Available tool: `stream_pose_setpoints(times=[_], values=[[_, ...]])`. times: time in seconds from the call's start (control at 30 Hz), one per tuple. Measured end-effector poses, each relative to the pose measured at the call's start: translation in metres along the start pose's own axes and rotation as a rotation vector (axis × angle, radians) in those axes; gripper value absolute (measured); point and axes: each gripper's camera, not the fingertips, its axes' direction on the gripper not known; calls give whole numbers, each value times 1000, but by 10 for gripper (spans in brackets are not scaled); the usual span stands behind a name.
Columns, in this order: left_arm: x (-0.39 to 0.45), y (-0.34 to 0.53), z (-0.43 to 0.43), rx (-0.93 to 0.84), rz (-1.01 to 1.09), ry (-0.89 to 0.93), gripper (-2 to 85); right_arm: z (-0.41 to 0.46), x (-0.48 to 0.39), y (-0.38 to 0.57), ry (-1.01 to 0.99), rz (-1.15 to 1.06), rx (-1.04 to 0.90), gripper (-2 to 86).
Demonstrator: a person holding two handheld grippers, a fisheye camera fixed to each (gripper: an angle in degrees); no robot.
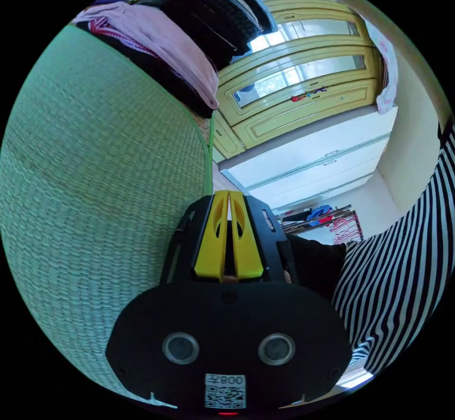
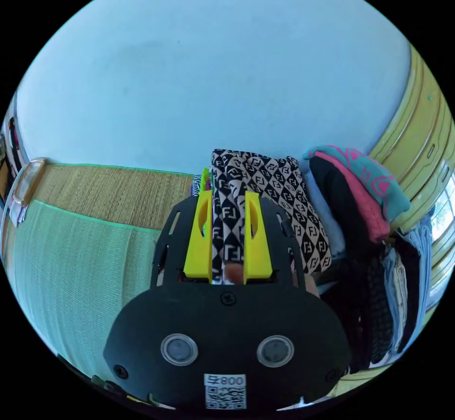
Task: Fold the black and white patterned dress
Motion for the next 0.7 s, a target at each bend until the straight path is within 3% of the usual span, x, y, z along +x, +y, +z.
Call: stream_pose_setpoints(times=[0.4,0.7], values=[[52,-18,-41,-35,-76,93,1,113,17,-101,-24,87,-214,109],[110,-24,-75,-30,-90,126,1,116,57,-105,-122,227,-181,70]])
